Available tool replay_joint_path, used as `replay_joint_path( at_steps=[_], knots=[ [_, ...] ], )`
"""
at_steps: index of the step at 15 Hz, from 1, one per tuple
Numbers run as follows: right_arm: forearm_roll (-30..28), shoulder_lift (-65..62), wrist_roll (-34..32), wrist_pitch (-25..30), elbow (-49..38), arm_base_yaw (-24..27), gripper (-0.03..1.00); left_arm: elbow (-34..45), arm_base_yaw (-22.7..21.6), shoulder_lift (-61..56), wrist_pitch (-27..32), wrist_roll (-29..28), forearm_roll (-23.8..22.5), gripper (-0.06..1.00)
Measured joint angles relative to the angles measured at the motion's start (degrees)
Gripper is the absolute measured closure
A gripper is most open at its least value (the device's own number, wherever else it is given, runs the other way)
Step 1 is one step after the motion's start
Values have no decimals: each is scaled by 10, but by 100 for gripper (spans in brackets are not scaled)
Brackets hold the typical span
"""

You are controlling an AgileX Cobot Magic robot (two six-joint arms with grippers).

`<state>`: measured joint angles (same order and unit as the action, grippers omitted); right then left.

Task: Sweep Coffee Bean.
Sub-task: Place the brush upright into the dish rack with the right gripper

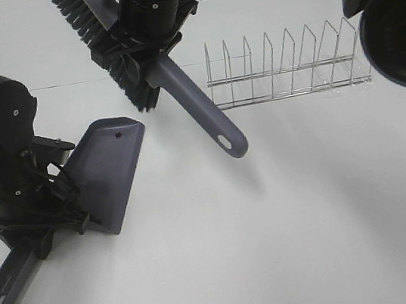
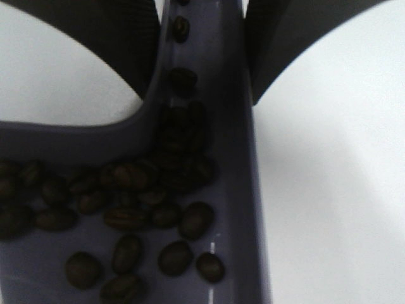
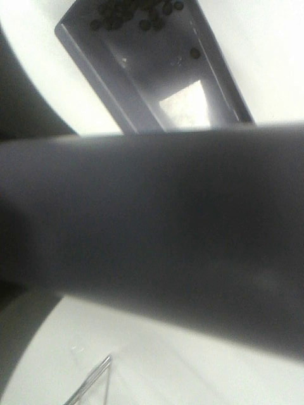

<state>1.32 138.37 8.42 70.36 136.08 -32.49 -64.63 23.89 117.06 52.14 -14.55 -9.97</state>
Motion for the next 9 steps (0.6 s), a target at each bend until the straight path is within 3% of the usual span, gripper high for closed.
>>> replay_joint_path(
  at_steps=[5, 9],
  knots=[
    [-8, -98, -58, 1, -129, 43, 62, 0, 0, 0, 0, 0, 20, 61],
    [-9, -241, -74, 1, -331, 109, 62, 0, 0, 0, -3, -1, 42, 61]
  ],
)
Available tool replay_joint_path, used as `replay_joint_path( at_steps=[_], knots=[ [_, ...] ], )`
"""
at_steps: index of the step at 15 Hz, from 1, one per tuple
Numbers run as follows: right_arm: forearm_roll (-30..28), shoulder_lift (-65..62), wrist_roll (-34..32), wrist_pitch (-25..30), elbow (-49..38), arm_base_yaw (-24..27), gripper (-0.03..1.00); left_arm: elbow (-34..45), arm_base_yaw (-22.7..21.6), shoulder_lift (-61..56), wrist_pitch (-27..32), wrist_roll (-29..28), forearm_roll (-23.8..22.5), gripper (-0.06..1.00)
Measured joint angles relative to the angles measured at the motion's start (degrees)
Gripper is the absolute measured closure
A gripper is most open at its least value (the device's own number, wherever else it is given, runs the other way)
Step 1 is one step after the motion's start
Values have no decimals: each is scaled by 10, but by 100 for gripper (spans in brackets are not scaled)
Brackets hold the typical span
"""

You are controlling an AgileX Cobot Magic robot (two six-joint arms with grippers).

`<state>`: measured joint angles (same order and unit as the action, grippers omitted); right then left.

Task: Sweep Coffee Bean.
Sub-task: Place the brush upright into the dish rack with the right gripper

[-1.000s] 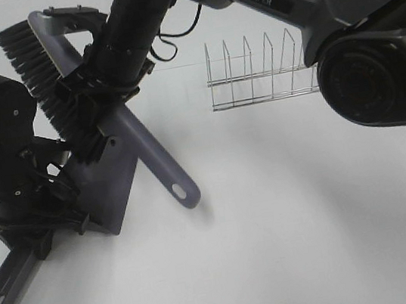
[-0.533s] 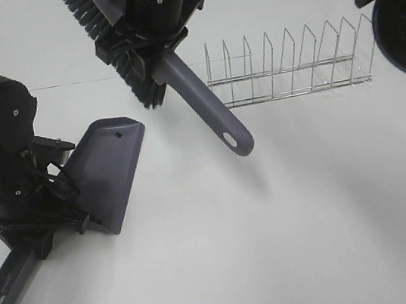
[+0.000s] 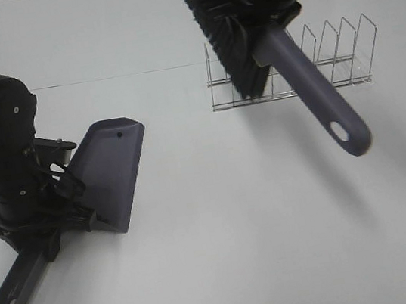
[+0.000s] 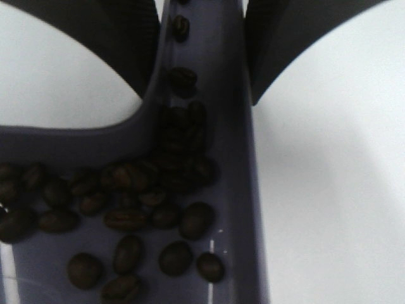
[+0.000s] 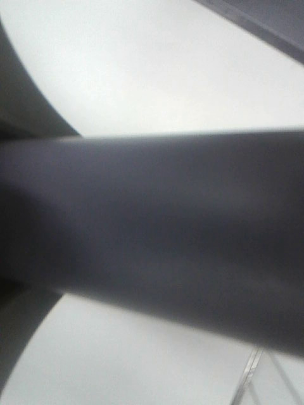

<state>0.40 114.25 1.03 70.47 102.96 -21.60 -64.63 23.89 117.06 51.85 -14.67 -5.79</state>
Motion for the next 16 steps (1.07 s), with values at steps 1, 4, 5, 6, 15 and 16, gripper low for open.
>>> replay_joint_path(
  at_steps=[1, 4, 5, 6, 15, 16],
  knots=[
    [-1, -34, 0, 0, -49, 11, 62, 0, 0, 0, -1, -13, 6, 61],
    [-1, -135, -17, 0, -186, 46, 62, 0, 0, 0, -3, -54, 12, 61],
    [-4, -158, -22, 1, -221, 57, 62, 0, 0, -1, -4, -57, 13, 61],
    [-4, -174, -29, 1, -252, 68, 62, 0, 0, -1, -5, -61, 14, 61],
    [-47, -110, -126, -1, -352, 87, 62, 0, 0, -2, -21, -102, 53, 61],
    [-48, -95, -126, -1, -352, 87, 62, 0, 0, -6, -21, -101, 53, 61]
  ],
)
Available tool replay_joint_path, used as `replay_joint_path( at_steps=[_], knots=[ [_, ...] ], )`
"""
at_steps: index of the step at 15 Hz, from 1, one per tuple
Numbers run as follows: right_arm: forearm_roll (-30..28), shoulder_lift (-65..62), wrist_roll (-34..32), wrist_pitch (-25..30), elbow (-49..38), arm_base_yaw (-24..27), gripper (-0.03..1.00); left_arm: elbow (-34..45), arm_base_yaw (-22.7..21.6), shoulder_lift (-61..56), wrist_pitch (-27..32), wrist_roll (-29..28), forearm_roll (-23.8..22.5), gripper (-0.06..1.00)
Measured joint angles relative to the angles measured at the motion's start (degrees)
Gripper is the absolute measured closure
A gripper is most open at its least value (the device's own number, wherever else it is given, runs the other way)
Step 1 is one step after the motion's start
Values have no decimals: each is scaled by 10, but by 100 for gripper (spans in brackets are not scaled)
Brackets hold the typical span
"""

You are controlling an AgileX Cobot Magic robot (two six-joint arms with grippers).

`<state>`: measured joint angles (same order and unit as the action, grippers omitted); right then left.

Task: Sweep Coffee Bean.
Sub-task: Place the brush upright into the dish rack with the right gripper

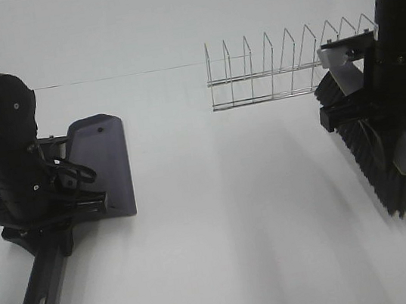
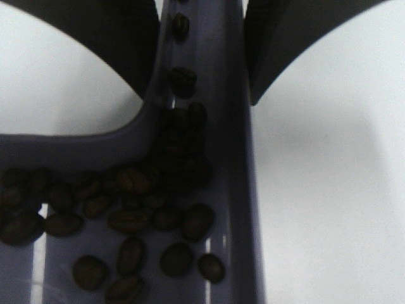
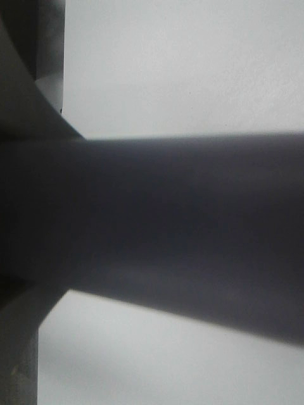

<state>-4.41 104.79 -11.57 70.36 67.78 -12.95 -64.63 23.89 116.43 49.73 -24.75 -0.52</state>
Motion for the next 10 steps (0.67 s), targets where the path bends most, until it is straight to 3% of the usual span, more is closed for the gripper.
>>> replay_joint_path(
  at_steps=[2, 5, 10],
  knots=[
    [0, 18, 0, 2, 18, 0, 62, 0, 0, -18, 0, 3, -1, 61],
    [15, 84, 17, 0, 119, 0, 62, -7, -21, -53, 36, 45, 10, 61],
    [15, 180, 18, -3, 198, 0, 62, -7, -44, -53, 51, 50, 10, 61]
  ],
)
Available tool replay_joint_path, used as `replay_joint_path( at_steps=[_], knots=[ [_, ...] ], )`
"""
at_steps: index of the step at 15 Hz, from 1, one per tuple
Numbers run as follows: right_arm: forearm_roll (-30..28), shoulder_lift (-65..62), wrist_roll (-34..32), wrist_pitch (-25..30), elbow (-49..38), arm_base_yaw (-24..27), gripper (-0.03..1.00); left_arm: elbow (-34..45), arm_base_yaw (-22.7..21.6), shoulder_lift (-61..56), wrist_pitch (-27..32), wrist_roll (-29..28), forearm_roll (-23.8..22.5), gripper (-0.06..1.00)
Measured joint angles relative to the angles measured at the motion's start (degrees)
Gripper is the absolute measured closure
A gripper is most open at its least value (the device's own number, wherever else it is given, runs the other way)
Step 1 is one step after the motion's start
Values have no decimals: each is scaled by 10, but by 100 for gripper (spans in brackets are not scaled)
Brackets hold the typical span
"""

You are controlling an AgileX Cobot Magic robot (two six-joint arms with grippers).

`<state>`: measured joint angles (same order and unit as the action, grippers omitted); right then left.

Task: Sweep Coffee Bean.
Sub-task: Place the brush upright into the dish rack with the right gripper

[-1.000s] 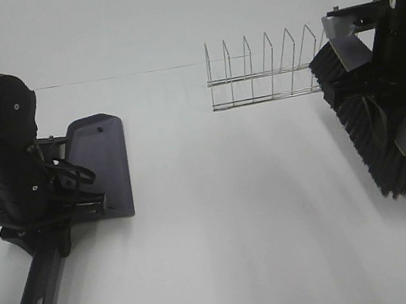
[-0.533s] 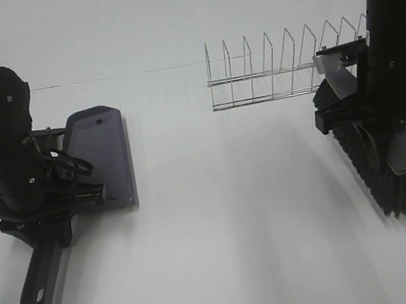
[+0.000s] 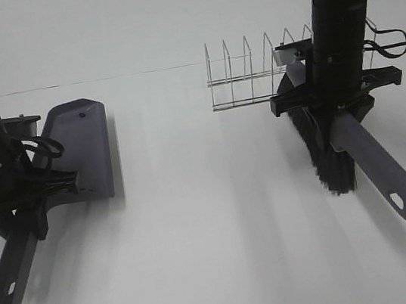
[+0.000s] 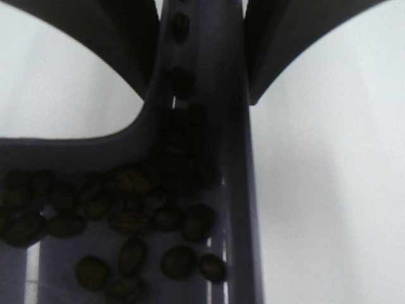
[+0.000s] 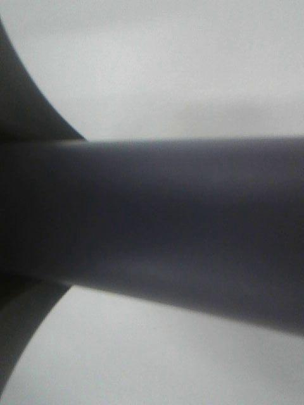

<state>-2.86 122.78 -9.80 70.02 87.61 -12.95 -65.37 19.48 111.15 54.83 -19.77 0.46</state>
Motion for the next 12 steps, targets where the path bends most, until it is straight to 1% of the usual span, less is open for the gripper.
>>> replay_joint_path(
  at_steps=[4, 6, 7, 12],
  knots=[
    [-1, 48, 3, 0, 87, 0, 62, 0, 0, 0, 1, 2, -5, 61],
    [-6, 76, 3, 11, 141, 1, 62, 0, 0, 0, 1, 2, -5, 61],
    [-10, 104, 3, 13, 186, 5, 62, 0, 0, 0, 2, 2, -5, 61],
    [-16, 147, 3, 19, 264, 9, 62, 0, 0, 0, 14, 3, -5, 61]
  ],
)
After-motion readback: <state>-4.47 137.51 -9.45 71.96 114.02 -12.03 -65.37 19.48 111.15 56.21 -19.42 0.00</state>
